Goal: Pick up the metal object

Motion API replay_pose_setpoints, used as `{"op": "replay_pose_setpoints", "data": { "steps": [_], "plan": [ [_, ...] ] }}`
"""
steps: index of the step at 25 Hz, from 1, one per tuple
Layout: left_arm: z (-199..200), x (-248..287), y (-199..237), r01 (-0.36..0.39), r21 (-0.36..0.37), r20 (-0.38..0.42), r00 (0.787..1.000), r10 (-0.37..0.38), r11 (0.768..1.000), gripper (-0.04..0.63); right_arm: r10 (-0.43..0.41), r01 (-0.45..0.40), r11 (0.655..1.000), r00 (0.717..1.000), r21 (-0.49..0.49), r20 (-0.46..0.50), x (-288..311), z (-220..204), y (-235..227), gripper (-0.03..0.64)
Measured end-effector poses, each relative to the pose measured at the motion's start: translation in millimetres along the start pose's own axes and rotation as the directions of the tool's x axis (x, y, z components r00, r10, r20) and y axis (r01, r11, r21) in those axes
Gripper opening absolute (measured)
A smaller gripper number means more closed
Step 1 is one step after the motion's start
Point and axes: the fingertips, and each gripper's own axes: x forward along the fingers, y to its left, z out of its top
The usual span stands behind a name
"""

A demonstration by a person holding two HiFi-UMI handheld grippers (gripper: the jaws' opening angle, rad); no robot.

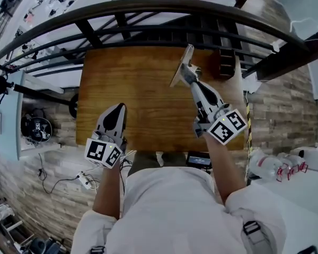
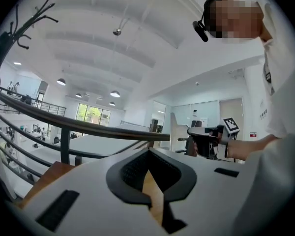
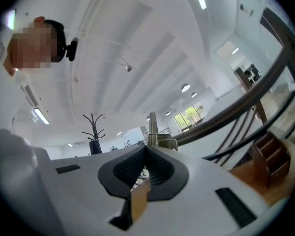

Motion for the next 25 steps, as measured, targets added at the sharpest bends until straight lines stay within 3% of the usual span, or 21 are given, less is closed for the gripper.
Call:
{"op": "replay_pose_setpoints", "data": {
  "steps": [5,12,19,25],
  "plan": [
    [47.4,-6.9,-34.9,-0.001,0.054,0.047,0.999,-0.001,0.999,0.010,0.028,0.003,0.973,0.991,-0.230,0.131,-30.6,59.8,33.3,0.025],
    [89.8,-18.6,-78.1,0.025,0.098,0.098,0.995,-0.035,0.995,0.009,0.001,0.103,0.875,0.977,-0.473,0.215,-79.9,108.5,71.0,0.025],
    [108.5,-54.9,-97.5,0.042,0.112,0.164,0.985,-0.061,0.993,0.009,-0.082,0.190,0.756,0.977,-0.627,0.198,-117.0,103.6,110.8,0.025],
    [107.5,-115.8,-87.3,0.092,0.101,0.162,0.981,-0.107,0.991,0.011,-0.151,0.240,0.751,0.969,-0.615,0.194,-135.3,77.1,157.9,0.025]
  ]
}}
